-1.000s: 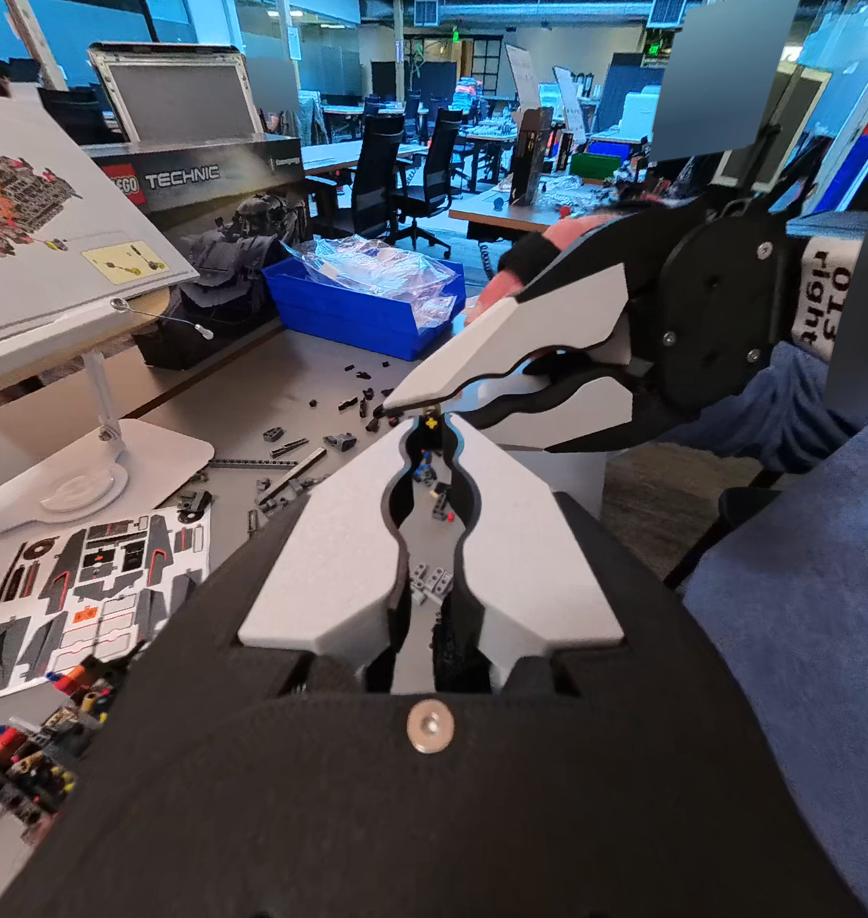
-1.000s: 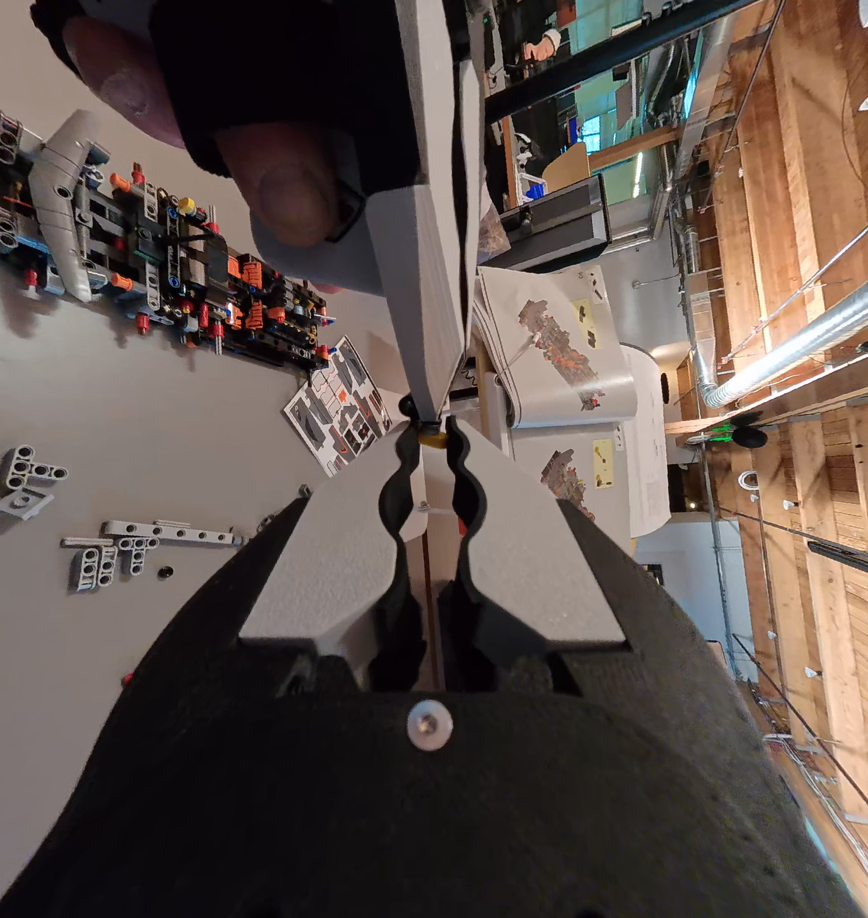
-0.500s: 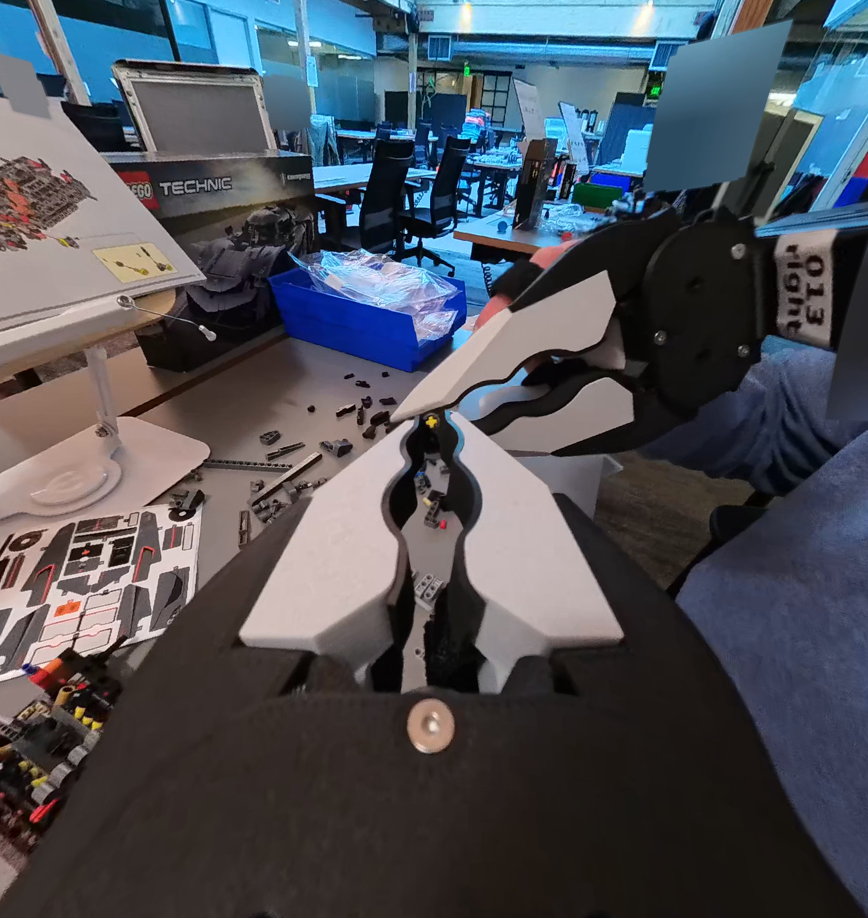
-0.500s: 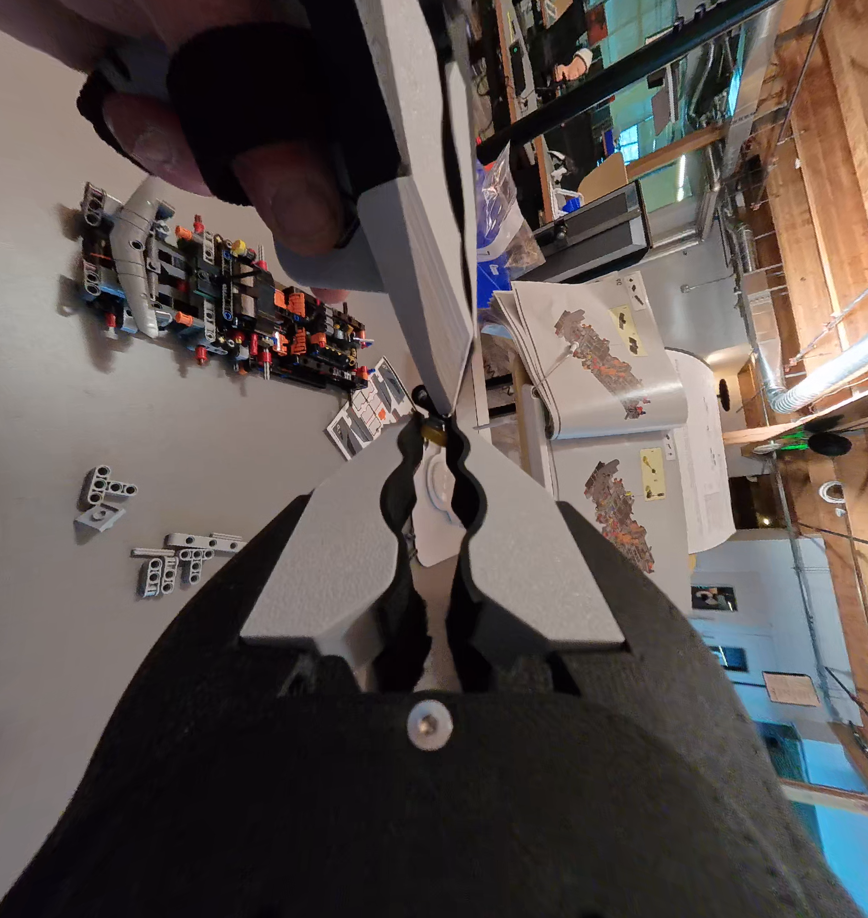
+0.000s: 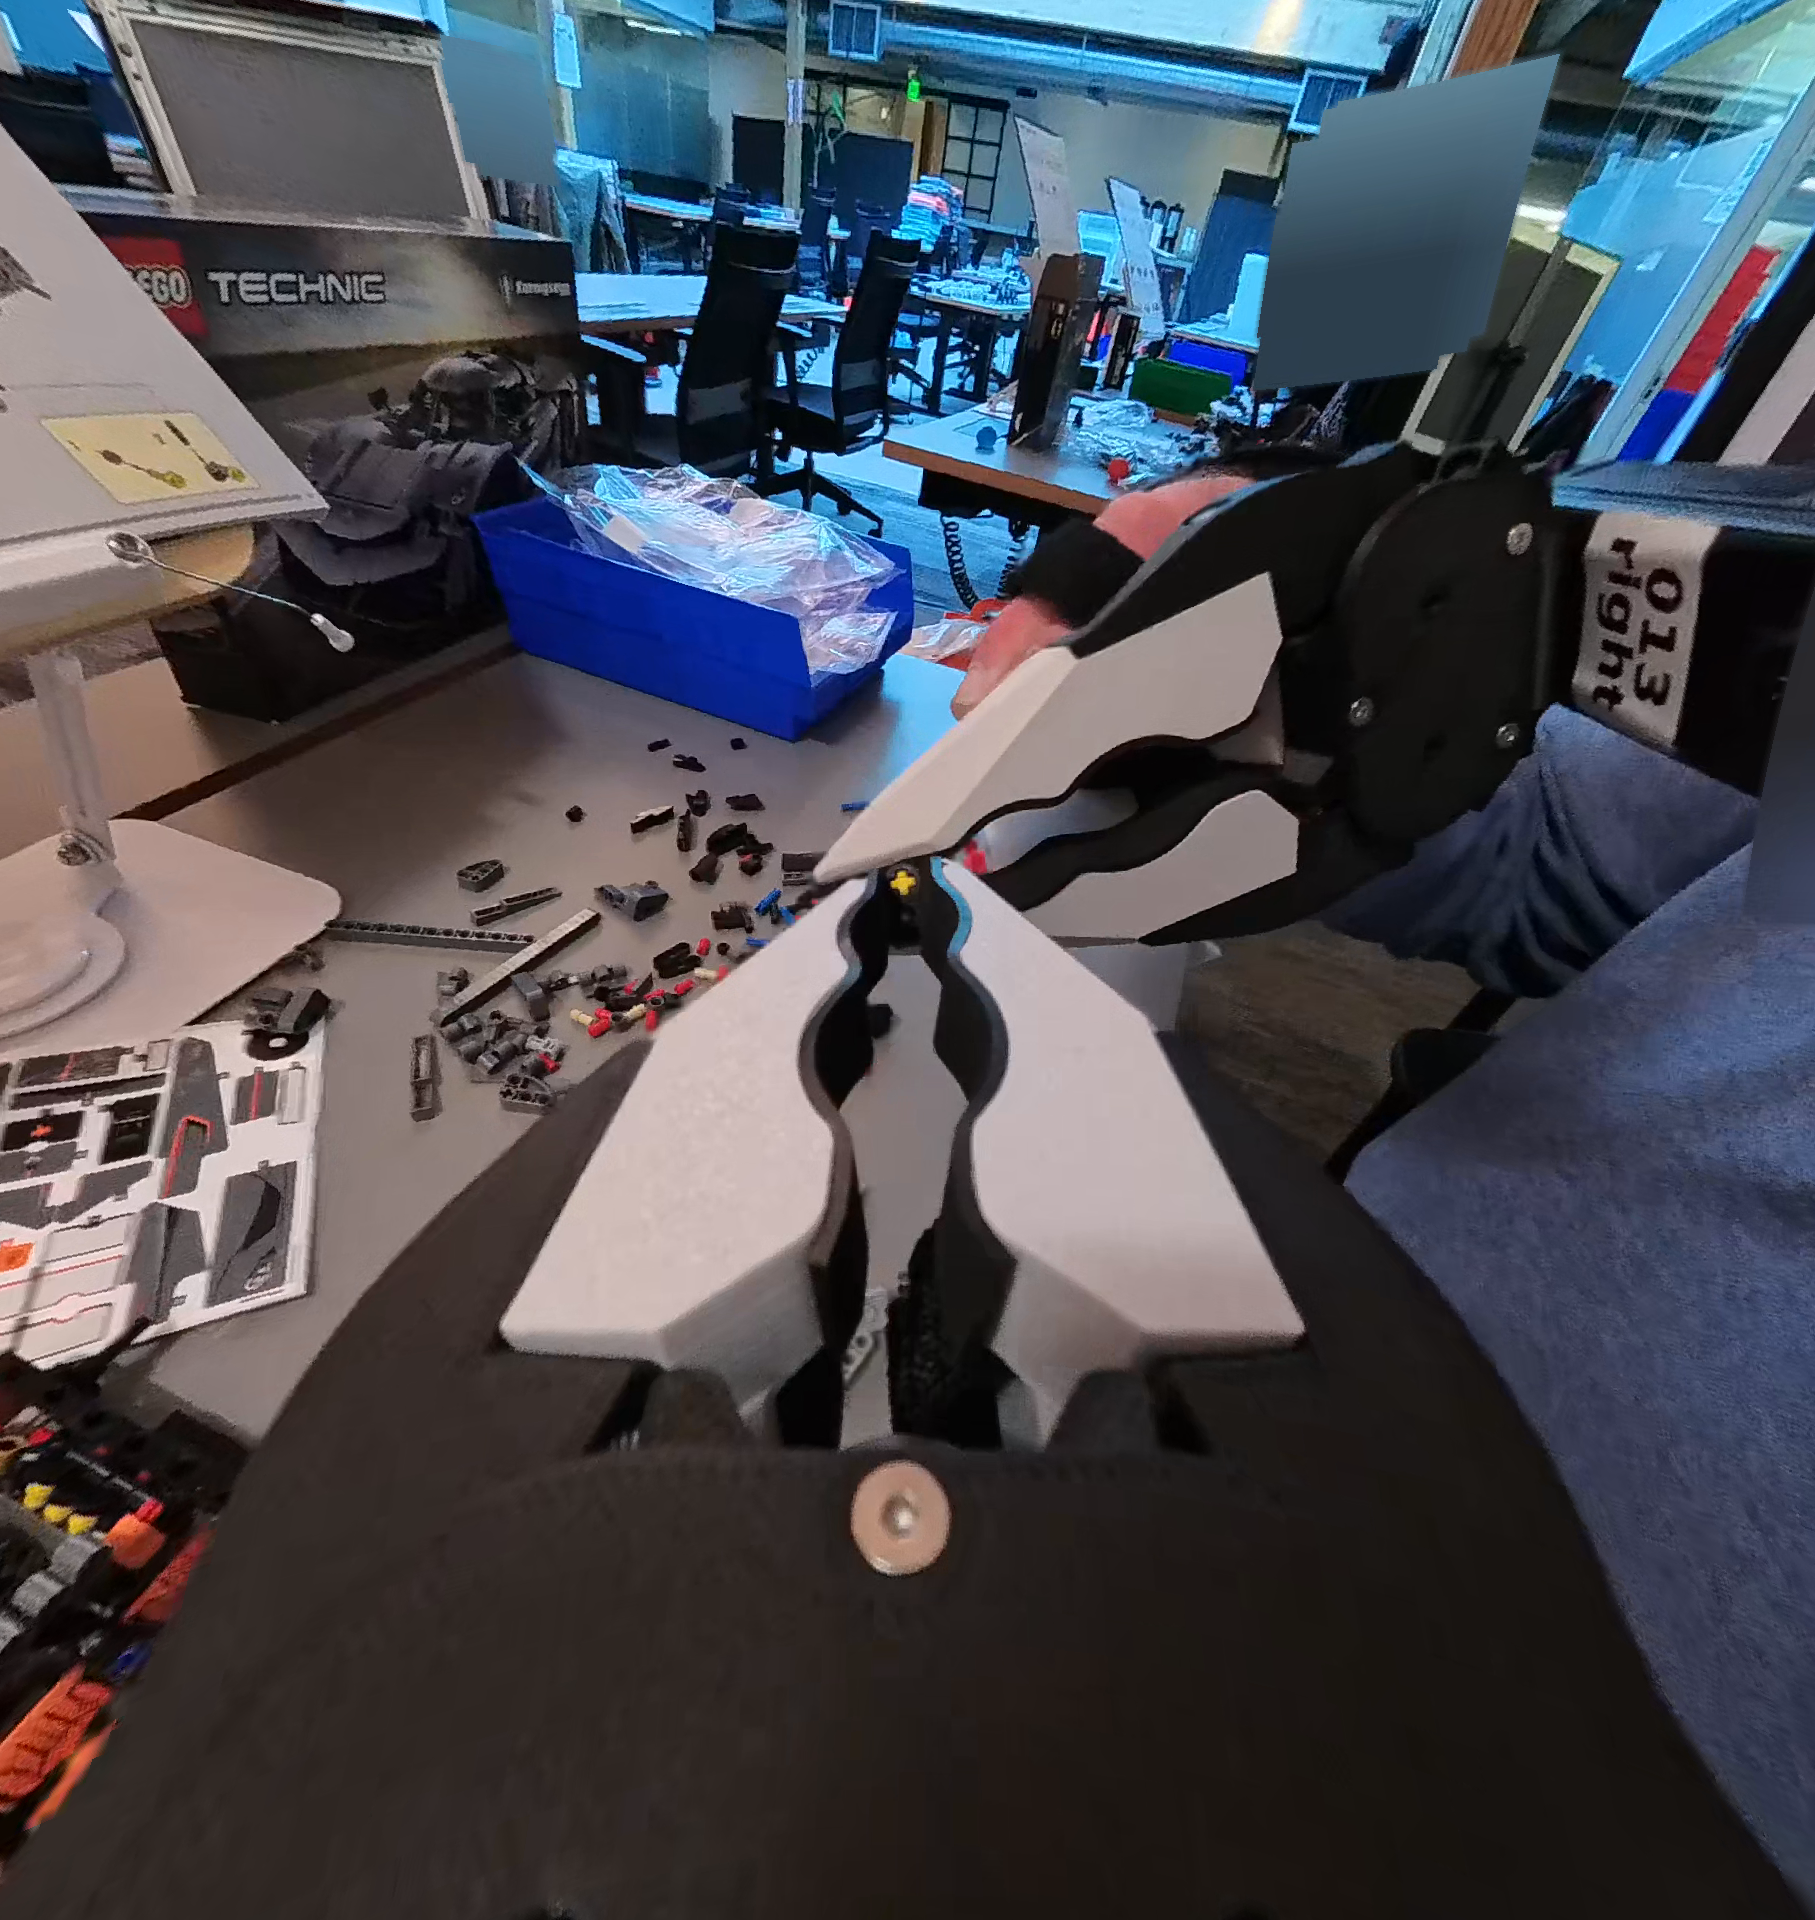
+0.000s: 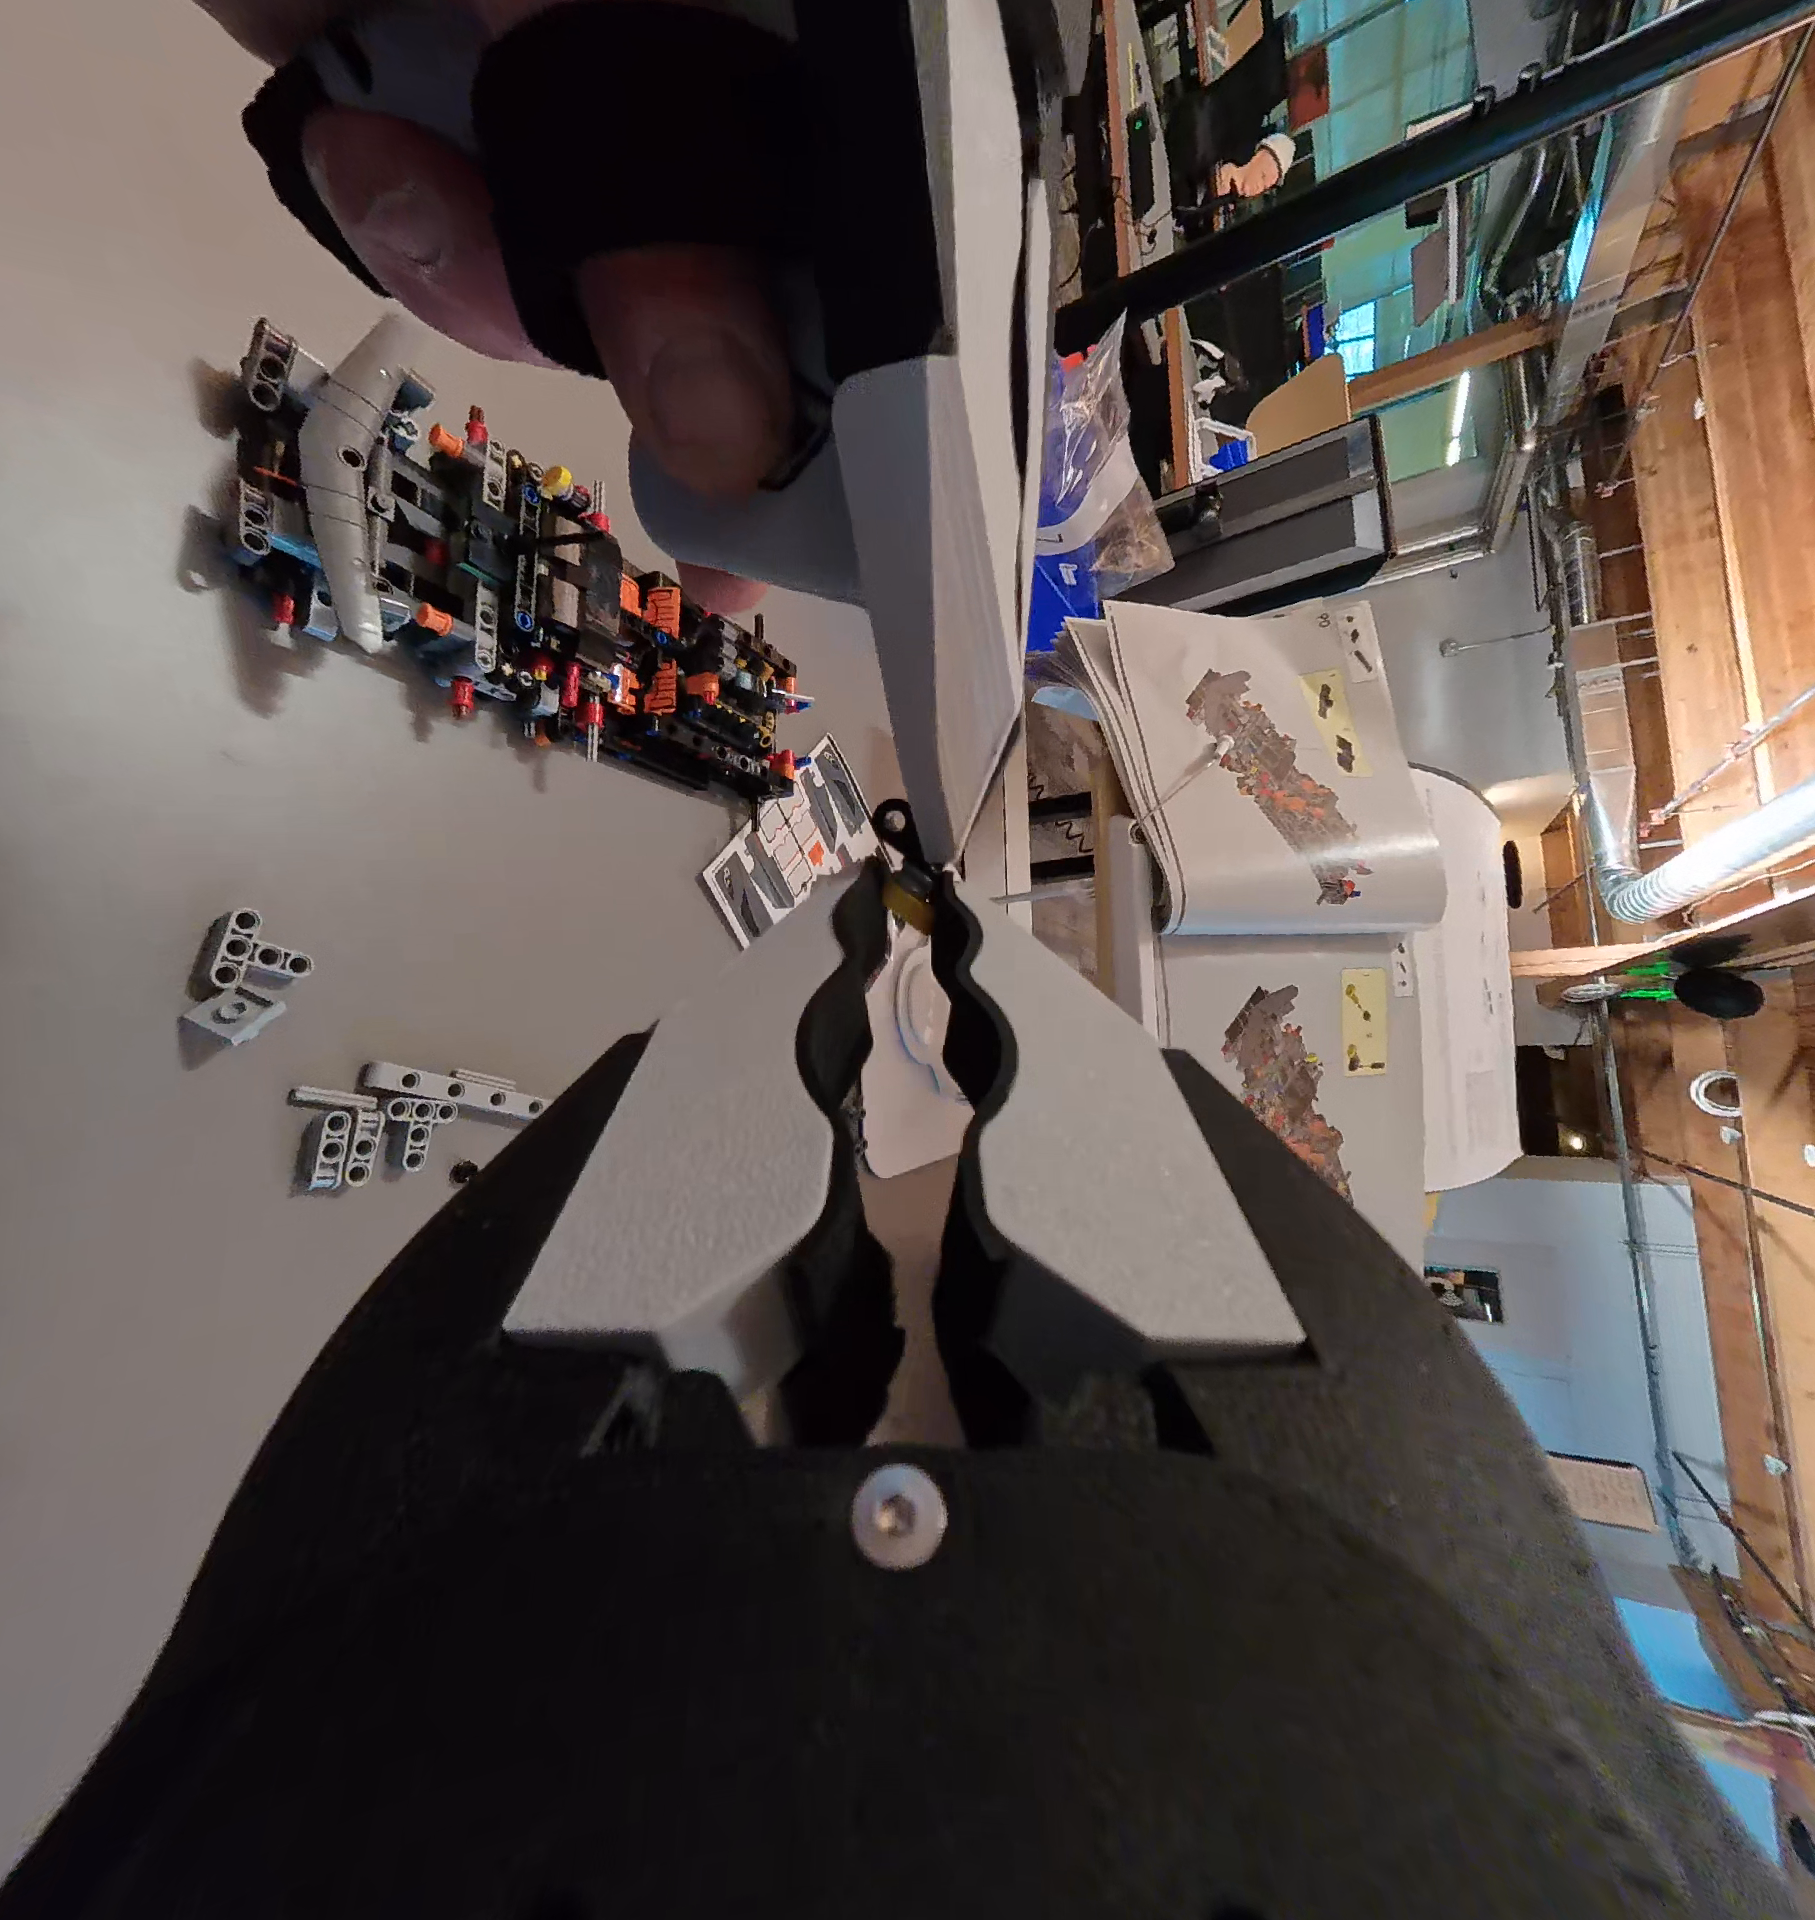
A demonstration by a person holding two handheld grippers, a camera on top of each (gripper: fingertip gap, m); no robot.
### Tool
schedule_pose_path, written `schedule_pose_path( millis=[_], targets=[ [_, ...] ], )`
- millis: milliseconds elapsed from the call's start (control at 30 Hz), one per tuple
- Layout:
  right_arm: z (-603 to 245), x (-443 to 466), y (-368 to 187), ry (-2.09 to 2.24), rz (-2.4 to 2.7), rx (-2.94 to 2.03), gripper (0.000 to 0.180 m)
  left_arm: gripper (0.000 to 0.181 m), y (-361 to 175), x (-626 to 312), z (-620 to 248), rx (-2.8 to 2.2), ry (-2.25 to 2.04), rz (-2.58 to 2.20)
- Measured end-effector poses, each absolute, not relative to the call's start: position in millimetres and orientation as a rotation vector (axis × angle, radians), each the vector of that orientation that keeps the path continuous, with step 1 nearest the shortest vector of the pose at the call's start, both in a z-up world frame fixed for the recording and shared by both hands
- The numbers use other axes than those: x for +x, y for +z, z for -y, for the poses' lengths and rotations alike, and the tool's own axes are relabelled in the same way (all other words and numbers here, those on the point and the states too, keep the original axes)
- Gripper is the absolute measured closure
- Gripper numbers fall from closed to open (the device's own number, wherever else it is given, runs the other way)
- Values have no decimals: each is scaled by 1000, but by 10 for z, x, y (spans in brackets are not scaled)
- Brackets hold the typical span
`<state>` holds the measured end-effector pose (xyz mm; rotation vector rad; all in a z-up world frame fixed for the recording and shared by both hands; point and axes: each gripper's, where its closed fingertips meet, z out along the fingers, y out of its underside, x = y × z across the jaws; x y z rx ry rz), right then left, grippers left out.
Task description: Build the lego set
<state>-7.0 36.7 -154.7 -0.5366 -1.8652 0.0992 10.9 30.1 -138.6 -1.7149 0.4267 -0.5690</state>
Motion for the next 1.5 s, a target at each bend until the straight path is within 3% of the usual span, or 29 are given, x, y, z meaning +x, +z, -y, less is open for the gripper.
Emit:
schedule_pose_path(
  millis=[467, 867, 1100, 1500],
  targets=[
    [-344, 13, -1722, 39, 1963, -448, 174, 177, -1556, 177, -279, -1766, -668, -432],
    [-240, 24, -1843, 424, 1934, -729, 174, 178, -1647, 176, -243, -1753, -520, -464],
    [-245, 58, -1892, 190, 1951, -564, 175, 177, -1718, 208, -204, -1803, -700, -430],
    [-222, 122, -2040, 288, 1979, -584, 174, 177, -1863, 268, -194, -1826, -780, -440]
  ],
)
